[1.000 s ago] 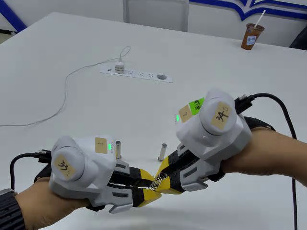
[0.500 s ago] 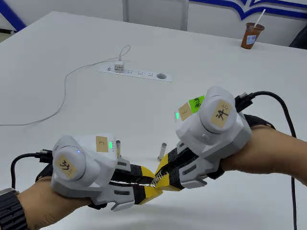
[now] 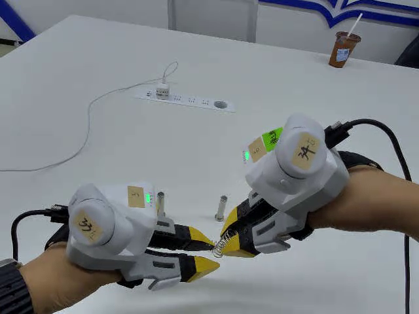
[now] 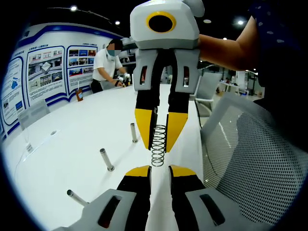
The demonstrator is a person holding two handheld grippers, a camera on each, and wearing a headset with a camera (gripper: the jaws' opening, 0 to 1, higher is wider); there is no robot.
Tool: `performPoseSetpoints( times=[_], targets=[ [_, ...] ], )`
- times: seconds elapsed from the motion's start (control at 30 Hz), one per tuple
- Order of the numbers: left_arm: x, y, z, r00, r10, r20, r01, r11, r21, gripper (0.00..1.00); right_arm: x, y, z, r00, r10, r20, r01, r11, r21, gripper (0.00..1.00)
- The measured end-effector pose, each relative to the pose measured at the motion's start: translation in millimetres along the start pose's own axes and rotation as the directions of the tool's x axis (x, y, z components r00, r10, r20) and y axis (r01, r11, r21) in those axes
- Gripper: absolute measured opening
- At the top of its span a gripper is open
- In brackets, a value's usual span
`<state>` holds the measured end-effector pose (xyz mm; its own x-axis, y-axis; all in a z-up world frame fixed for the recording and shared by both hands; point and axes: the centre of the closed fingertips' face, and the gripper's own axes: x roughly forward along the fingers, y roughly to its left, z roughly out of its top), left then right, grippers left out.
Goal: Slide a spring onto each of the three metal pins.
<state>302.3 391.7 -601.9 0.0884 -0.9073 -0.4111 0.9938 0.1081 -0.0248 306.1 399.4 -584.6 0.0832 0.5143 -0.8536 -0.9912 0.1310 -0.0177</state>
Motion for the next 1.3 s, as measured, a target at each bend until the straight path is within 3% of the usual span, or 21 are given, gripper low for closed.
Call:
performPoseSetpoints(
  times=[0.43, 0.7, 1.03, 1.3],
  targets=[
    [-14.1, 11.3, -10.0, 0.9984, 0.056, 0.002, -0.056, 0.998, -0.041, 0.25, -19.0, -16.9, -27.7, 0.997, -0.049, -0.059, 0.051, 0.998, 0.039, 0.12],
    [-29.2, 21.8, -18.3, 0.9935, 0.114, 0.002, -0.113, 0.99, -0.082, 0.38, -33.6, -28.9, -43.0, 0.9933, -0.081, -0.083, 0.087, 0.994, 0.073, 0.12],
    [-48.8, 34.1, -26.5, 0.9813, 0.192, 0.012, -0.189, 0.973, -0.134, 0.49, -51.4, -43.2, -55.5, 0.9873, -0.116, -0.108, 0.127, 0.987, 0.101, 0.12],
    [-64.6, 40.9, -35.3, 0.967, 0.254, 0.012, -0.248, 0.95, -0.189, 0.56, -67.7, -55.3, -66.4, 0.9785, -0.154, -0.138, 0.171, 0.977, 0.124, 0.12]
  ],
)
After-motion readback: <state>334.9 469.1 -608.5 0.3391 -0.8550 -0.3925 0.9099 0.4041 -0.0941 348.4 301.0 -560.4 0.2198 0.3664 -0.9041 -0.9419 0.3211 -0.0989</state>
